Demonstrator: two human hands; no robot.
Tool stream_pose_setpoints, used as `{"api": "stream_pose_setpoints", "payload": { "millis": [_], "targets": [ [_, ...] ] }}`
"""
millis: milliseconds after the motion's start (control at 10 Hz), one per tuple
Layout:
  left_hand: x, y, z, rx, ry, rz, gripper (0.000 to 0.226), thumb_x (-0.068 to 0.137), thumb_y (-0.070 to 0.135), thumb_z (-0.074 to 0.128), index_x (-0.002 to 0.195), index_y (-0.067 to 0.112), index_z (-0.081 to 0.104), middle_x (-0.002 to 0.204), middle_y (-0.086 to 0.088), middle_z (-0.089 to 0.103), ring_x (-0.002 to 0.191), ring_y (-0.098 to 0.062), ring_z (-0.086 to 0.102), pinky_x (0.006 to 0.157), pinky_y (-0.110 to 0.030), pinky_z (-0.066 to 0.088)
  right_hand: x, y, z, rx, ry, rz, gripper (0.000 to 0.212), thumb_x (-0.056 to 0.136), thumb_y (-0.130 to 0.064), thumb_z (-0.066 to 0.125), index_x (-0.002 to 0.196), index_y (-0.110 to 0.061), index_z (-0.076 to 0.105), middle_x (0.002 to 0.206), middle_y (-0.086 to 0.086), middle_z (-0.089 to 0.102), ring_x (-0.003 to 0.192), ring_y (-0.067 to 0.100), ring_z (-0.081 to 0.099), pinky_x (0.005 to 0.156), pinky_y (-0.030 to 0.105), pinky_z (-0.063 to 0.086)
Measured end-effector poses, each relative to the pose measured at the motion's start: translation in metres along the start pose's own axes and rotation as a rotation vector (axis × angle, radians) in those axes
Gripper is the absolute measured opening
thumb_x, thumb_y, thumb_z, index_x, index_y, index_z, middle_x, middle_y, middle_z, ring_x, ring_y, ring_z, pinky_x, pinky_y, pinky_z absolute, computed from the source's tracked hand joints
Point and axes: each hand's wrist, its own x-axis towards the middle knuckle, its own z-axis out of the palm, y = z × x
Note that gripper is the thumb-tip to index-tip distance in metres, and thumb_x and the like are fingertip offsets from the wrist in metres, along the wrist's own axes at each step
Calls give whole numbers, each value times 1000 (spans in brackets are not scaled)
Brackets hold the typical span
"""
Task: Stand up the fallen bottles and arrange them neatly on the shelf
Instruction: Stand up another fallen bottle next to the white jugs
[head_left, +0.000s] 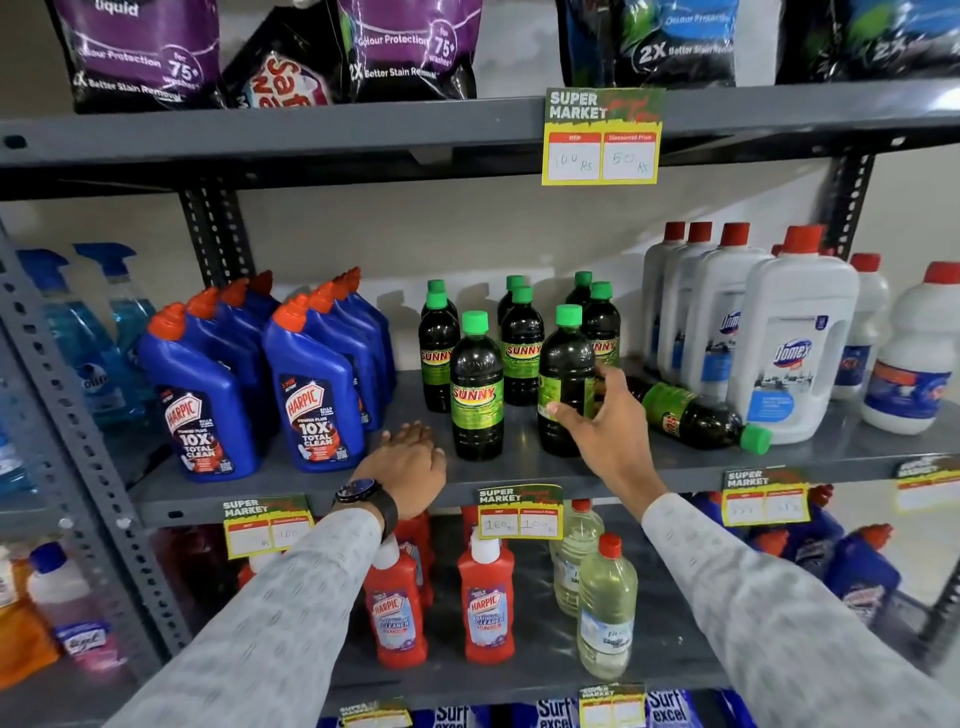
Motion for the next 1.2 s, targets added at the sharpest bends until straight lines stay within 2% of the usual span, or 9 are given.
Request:
{"api": "stream_pose_setpoints", "payload": {
  "millis": [200, 300, 400, 500, 700, 800, 900, 1100, 1200],
  "targets": [
    [-2, 1, -2, -1, -2, 6, 62, 104, 38, 19, 158, 7, 22, 168, -12, 17, 156, -23, 15, 127, -42, 7, 6, 0, -1, -36, -17, 2, 81, 71, -57, 81, 134, -22, 45, 112, -8, 69, 100, 15, 68, 85, 39, 57],
    [-3, 2, -4, -13, 9, 13, 61, 104, 37, 20, 157, 6, 25, 168, -13, 19, 156, -23, 16, 127, -43, 8, 12, 5, -3, 185, -156, 65, 76, 79, -39, 81, 144, -23, 44, 118, -17, 66, 108, 2, 63, 93, 30, 51],
    [-4, 2, -4, -15, 5, 11, 61, 104, 37, 20, 157, 6, 25, 168, -13, 19, 156, -23, 16, 127, -43, 8, 19, 15, -4, 326, -293, 95, 64, 88, -4, 73, 145, -23, 50, 129, -5, 69, 119, 13, 65, 109, 46, 48],
    [-2, 1, -2, -8, 7, 10, 61, 104, 37, 19, 157, 6, 24, 168, -12, 19, 156, -23, 16, 127, -43, 8, 19, 20, -2, 300, -277, 96, 64, 85, -6, 79, 141, -21, 50, 126, -3, 70, 117, 12, 66, 107, 44, 49],
    [1, -1, 0, -12, 1, 3, 63, 103, 38, 19, 157, 6, 24, 168, -12, 18, 156, -23, 15, 125, -42, 6, 12, 13, 1, 193, -163, 62, 81, 65, -32, 96, 124, -29, 41, 110, -13, 65, 91, -19, 60, 70, 2, 45],
    [1, -2, 1, -15, -2, 6, 63, 103, 39, 18, 157, 7, 23, 168, -12, 18, 156, -23, 14, 125, -42, 6, 10, 15, -3, 255, -229, 53, 74, 80, -30, 87, 139, -28, 41, 123, -16, 64, 104, -16, 60, 85, 6, 46],
    [0, -2, 1, -14, 5, 4, 63, 103, 38, 18, 157, 7, 23, 168, -12, 18, 156, -23, 15, 125, -42, 6, 13, 20, -6, 288, -293, 56, 72, 91, -12, 75, 154, -20, 39, 136, -5, 64, 124, 7, 60, 110, 35, 45],
    [0, -1, 0, -8, -4, -3, 63, 103, 38, 18, 158, 8, 21, 169, -11, 16, 156, -22, 13, 125, -41, 5, 10, 14, 0, 214, -183, 50, 79, 67, -31, 95, 128, -31, 44, 117, -10, 66, 106, 2, 63, 81, 9, 47],
    [1, -1, 0, -6, -3, 2, 63, 103, 38, 19, 158, 8, 22, 168, -11, 17, 156, -22, 14, 125, -41, 5, 10, 15, -1, 233, -186, 40, 79, 69, -34, 94, 130, -32, 43, 120, -11, 65, 109, 3, 63, 86, 14, 48]
  ]
}}
